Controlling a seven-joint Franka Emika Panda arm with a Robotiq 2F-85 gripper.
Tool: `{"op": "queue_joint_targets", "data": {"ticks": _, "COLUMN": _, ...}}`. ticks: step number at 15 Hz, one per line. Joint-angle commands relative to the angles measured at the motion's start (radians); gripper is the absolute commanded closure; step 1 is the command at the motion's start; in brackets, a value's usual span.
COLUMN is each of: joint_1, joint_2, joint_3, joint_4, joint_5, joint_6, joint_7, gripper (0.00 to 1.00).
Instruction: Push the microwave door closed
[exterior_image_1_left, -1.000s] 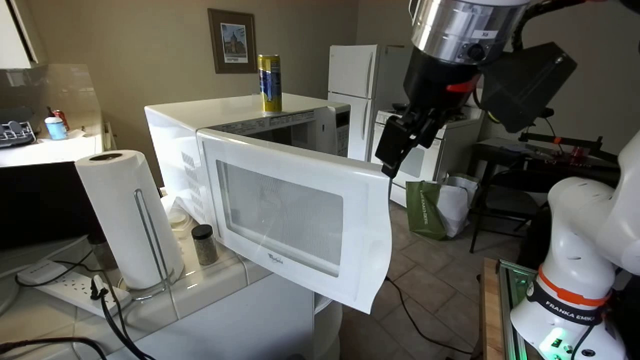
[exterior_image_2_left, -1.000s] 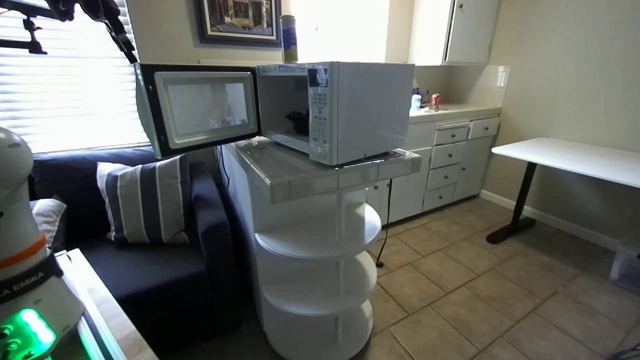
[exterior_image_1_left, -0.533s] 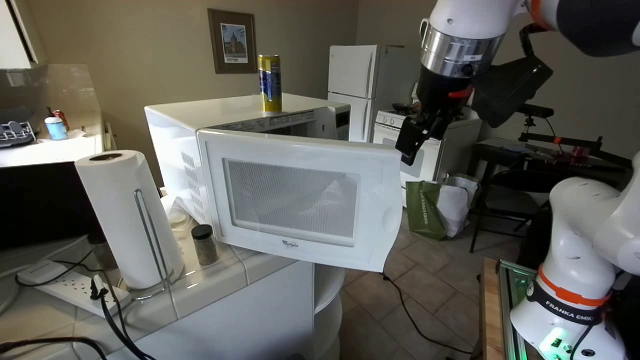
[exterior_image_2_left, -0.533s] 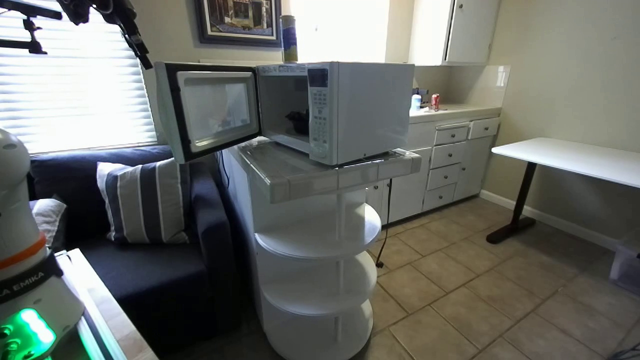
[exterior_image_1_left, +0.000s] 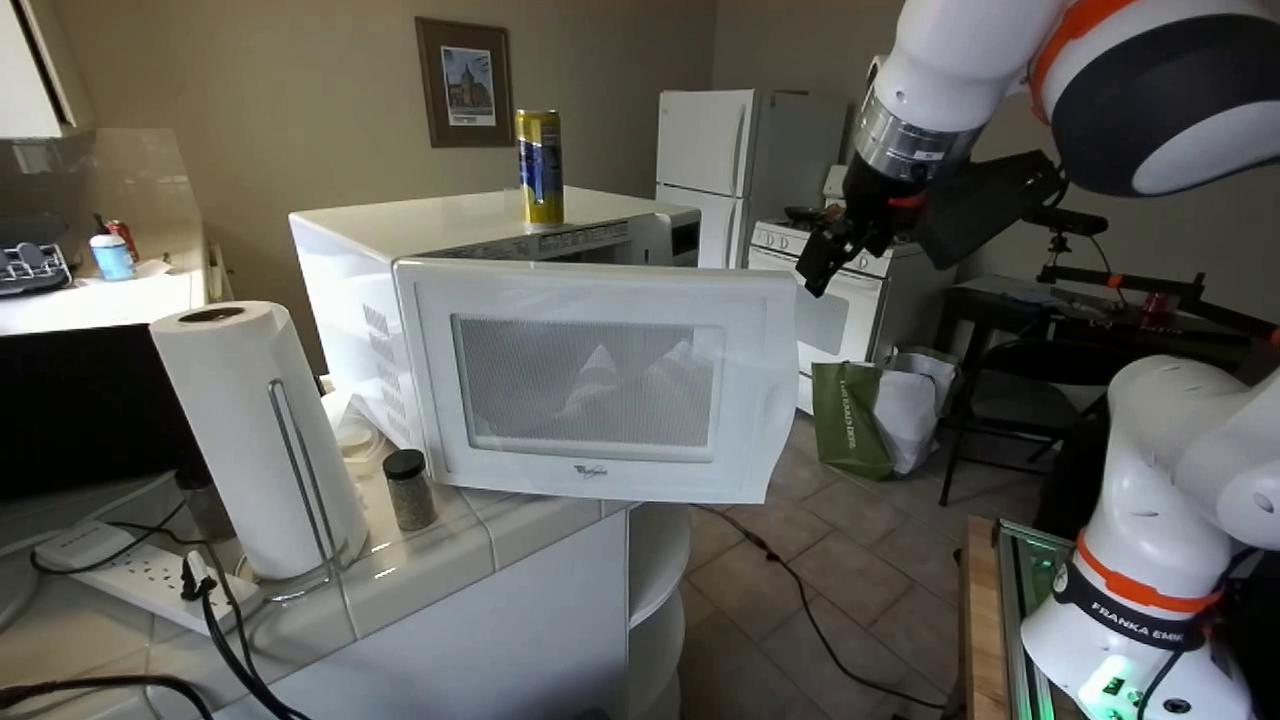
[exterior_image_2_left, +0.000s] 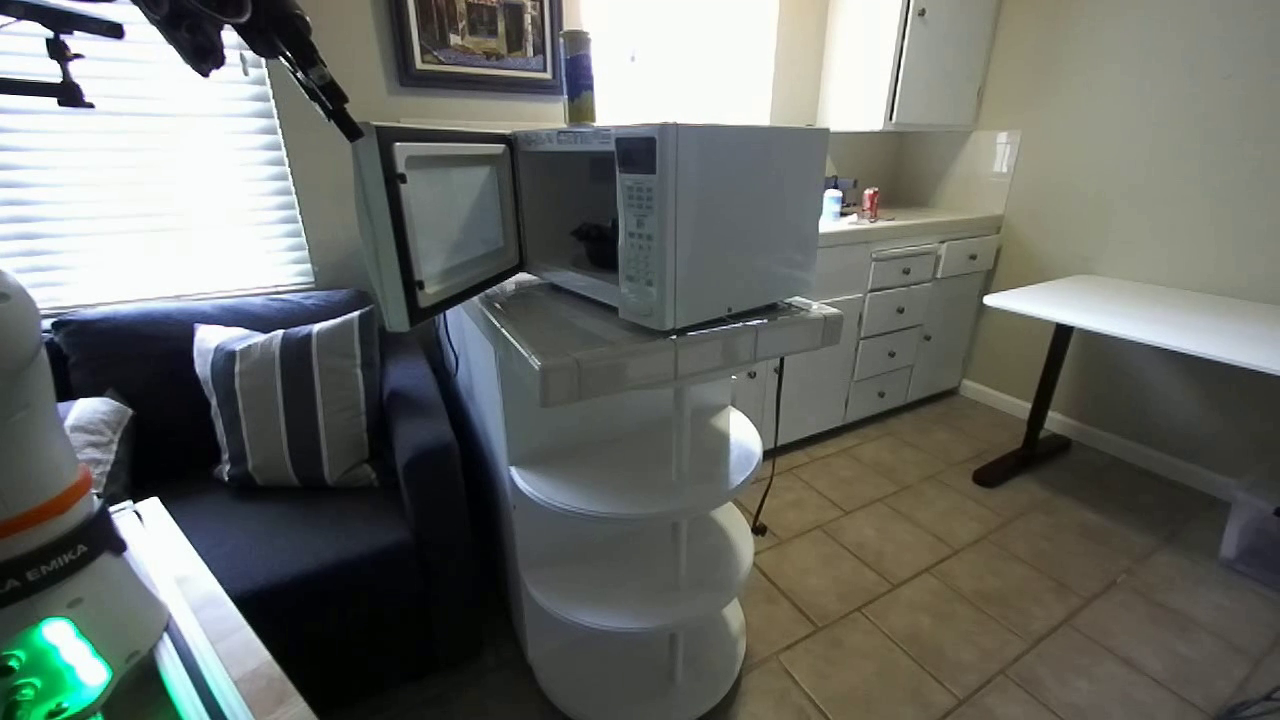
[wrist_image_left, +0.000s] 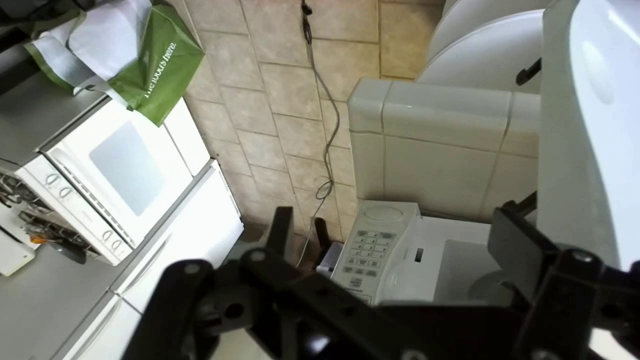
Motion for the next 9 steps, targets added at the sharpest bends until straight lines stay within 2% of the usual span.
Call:
{"op": "queue_joint_targets", "data": {"ticks": 1, "joint_1": -0.03, "joint_2": -0.016, "joint_3": 0.016, "joint_4": -0.009, "joint_5": 0.015, "joint_6": 0.017, "joint_7": -0.014, "gripper": 0.0}}
{"op": "queue_joint_targets", "data": {"ticks": 4, "joint_1": -0.03, "joint_2": -0.031, "joint_3": 0.016, "joint_4": -0.017, "joint_5": 0.015, "joint_6": 0.022, "joint_7": -0.015, "gripper": 0.0}}
{"op": "queue_joint_targets", "data": {"ticks": 9, "joint_1": -0.017, "joint_2": -0.09, "joint_3": -0.003, "joint_4": -0.028, "joint_5": 0.114, "joint_6": -0.11, "joint_7": -0.062, "gripper": 0.0}}
